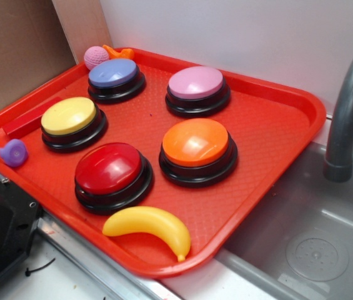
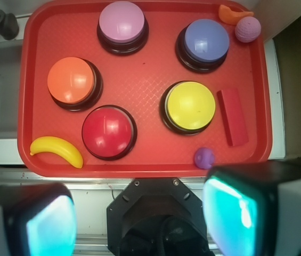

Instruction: Push the red button.

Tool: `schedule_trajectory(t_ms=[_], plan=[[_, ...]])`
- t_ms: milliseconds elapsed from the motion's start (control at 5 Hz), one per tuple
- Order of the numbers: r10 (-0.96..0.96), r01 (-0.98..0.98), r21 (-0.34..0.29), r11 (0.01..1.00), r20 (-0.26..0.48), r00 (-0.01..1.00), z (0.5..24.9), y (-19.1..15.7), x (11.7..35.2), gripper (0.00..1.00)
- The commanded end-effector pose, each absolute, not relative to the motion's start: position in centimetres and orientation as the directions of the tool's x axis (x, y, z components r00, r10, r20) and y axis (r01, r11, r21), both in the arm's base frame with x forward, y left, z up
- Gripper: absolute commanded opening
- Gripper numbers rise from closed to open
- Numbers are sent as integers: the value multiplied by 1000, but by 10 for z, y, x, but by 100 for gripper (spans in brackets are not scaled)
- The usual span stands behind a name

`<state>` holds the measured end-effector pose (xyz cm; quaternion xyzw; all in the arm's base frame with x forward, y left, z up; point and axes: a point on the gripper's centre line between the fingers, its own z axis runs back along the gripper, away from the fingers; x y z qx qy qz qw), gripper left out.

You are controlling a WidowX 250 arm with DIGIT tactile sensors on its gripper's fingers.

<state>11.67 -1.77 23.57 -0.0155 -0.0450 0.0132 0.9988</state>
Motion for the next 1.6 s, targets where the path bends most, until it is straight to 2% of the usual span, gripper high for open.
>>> schedule_trajectory(t_ms=[0,200,400,600,800,1000,1200,1400], plan=[[28,-25,-32,999,90,996,236,-18,117,100],[-143,146,43,988,-73,987,186,-68,131,100],[-305,306,99,947,-17,952,146,-98,127,100],[-385,380,101,919,30,923,107,-99,129,100],[-381,379,63,923,31,924,84,-92,133,100],[-359,357,50,933,35,933,71,-76,150,100],[-351,351,51,935,-3,936,61,-68,161,100],[-359,361,48,931,-47,932,47,-68,162,100]])
